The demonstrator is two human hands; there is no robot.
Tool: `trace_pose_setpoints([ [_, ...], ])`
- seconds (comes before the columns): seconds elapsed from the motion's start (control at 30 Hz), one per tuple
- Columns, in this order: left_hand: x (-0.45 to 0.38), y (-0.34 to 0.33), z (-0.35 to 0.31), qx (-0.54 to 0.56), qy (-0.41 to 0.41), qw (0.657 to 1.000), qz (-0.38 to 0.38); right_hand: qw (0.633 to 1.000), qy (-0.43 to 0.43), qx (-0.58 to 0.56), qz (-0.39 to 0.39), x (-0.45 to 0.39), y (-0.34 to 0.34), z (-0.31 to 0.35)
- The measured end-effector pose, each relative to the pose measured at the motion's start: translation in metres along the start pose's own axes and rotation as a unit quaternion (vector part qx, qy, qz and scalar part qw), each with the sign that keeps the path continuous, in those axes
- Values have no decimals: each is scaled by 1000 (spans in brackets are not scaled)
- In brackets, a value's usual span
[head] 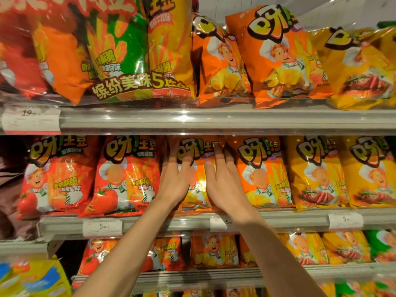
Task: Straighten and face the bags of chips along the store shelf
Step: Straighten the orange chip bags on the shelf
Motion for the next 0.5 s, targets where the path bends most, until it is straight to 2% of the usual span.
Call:
trace_pose_setpoints([
  [0.07, 0, -1, 2, -14, 1, 1000, -7, 996, 49, 37, -62, 10, 23, 10],
  [0.17, 0, 1, 7, 20, 4, 1000, -20, 968, 102, 174, -146, 8, 48, 1],
  [0.23, 2, 2, 6, 46, -3, 999, -21, 955, 87, 260, -112, 0, 51, -21],
  [0.33, 6, 5, 2, 64, -19, 997, -43, 941, 72, 327, -52, -3, 45, -43],
  [0.5, 6, 10, 6, 102, -17, 993, -63, 936, 59, 344, -54, -11, 50, -51],
])
Point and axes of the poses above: each hand's wrist, its own x-axis away from the middle knuckle, its own y-axis out of the back of the hand, z = x × y, the point moved 6 cm from there along -x, towards the middle knuckle
